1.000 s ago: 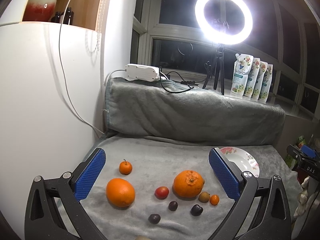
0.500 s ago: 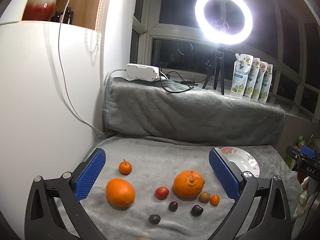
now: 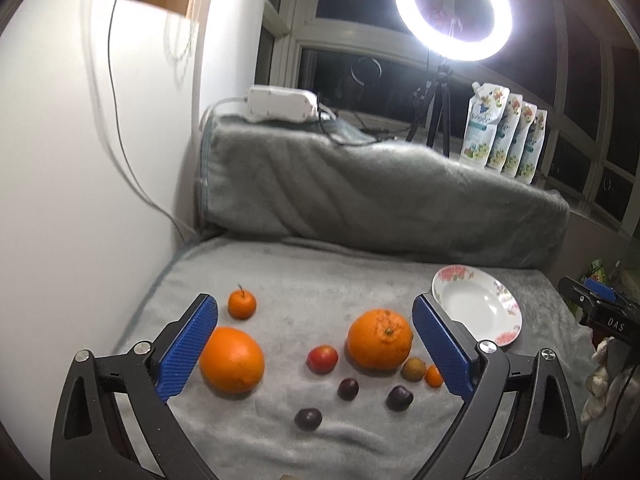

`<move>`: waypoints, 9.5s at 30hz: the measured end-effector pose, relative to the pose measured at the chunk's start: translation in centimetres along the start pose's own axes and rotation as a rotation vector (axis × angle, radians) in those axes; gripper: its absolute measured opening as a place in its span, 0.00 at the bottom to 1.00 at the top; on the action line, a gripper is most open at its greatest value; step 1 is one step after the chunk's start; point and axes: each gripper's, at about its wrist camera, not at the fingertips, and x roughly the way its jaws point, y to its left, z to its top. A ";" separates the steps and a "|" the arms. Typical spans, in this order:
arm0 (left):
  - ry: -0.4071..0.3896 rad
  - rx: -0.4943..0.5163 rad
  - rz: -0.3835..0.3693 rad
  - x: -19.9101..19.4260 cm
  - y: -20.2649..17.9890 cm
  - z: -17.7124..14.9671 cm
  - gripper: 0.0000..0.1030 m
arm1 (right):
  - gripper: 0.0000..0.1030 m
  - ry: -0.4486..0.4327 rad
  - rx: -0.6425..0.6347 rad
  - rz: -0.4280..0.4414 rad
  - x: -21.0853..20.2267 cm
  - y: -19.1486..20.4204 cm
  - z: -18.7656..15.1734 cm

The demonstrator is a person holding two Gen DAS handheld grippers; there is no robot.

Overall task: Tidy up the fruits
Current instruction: 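Move the right tool down around the large rough-skinned orange, then close the right tool on the large orange and lift it, then lower the large orange onto the floral plate and open the right tool, then move the left tool to a dark plum while the right tool approaches a brown round fruit, then grasp the dark plum with the left tool while the right tool grasps the brown fruit, then carry both fruits over the plate and open both tools to release them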

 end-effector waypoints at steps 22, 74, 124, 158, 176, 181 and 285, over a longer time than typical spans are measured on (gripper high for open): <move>0.256 -0.112 -0.210 5.8 -0.1 -3.7 0.74 | 0.96 0.248 -0.059 0.392 8.3 6.0 0.3; 0.408 -0.145 -0.314 12.3 -2.3 -4.9 0.42 | 0.55 0.577 -0.080 0.607 18.0 12.3 -1.4; 0.400 0.027 -0.457 12.6 -13.9 -2.6 0.42 | 0.54 0.447 0.109 0.500 13.5 -1.5 0.2; 0.283 0.017 -0.403 8.8 -9.2 -1.9 0.48 | 0.79 0.193 0.249 0.349 8.7 -6.9 0.1; 0.192 -0.019 -0.179 4.8 0.2 -2.3 0.50 | 0.80 0.204 0.054 0.418 6.9 -1.0 -1.2; 0.213 -0.054 -0.148 3.9 2.4 -3.7 0.50 | 0.80 0.225 -0.033 0.444 6.9 1.4 -2.1; 0.273 0.012 -0.377 8.2 -5.6 -2.5 0.21 | 0.29 0.283 -0.136 0.342 8.1 0.2 -2.6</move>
